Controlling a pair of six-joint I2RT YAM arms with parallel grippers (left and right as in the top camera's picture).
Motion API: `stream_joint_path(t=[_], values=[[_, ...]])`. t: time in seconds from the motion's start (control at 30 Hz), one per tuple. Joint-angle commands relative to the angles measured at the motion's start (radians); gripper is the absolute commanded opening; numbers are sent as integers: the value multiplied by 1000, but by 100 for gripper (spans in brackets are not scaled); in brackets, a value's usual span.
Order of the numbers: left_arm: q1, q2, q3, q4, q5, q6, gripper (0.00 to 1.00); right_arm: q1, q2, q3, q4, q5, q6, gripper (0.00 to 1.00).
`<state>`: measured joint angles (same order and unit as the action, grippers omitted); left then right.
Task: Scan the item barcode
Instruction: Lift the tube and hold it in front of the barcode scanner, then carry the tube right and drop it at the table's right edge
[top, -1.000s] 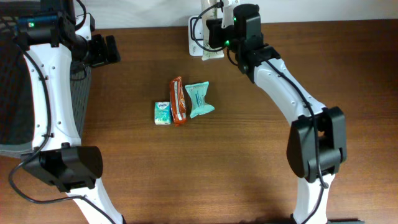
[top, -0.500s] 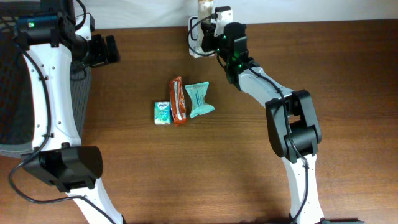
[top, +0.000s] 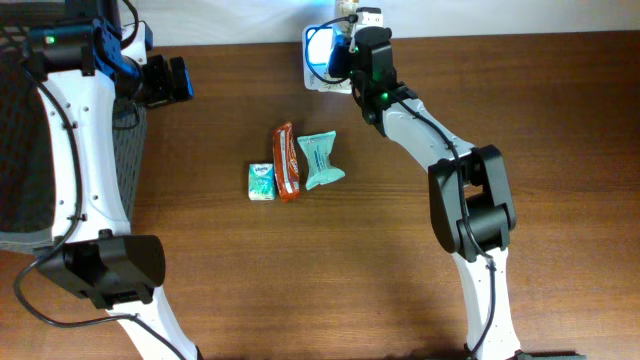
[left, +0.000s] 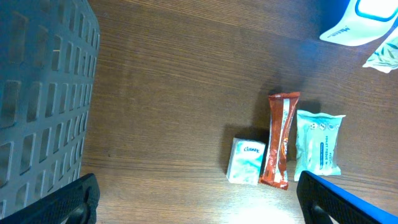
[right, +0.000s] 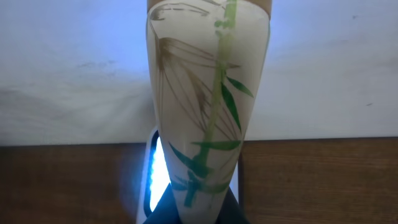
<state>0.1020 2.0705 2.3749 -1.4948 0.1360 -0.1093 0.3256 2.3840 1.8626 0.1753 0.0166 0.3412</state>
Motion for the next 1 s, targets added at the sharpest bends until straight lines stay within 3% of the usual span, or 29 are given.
stream_joint_path(t=[0.0, 0.1, 0.17, 0.23, 0.4, 0.5, 0.67, 0.83, 0.97], values=[[3, -4, 0, 2, 14, 10, 99, 28, -31, 41, 18, -27, 8, 4], [3, -4, 0, 2, 14, 10, 99, 36, -76, 41, 18, -19, 50, 4], [3, -4, 0, 2, 14, 10, 99, 36, -87, 41, 3, -27, 211, 4], [3, -4, 0, 2, 14, 10, 99, 39, -84, 41, -68, -23, 266, 4], [3, -4, 0, 2, 14, 10, 99, 26, -116, 48, -88, -4, 68, 4], [3, -4, 0, 2, 14, 10, 99, -29, -236, 49, -137, 135, 47, 4], [3, -4, 0, 2, 14, 10, 99, -266, -392, 49, -391, 180, 48, 4], [3, -4, 0, 2, 14, 10, 99, -610, -360, 49, -747, 233, 59, 4], [3, -4, 0, 2, 14, 10, 99, -842, -295, 49, -855, 306, 59, 4]])
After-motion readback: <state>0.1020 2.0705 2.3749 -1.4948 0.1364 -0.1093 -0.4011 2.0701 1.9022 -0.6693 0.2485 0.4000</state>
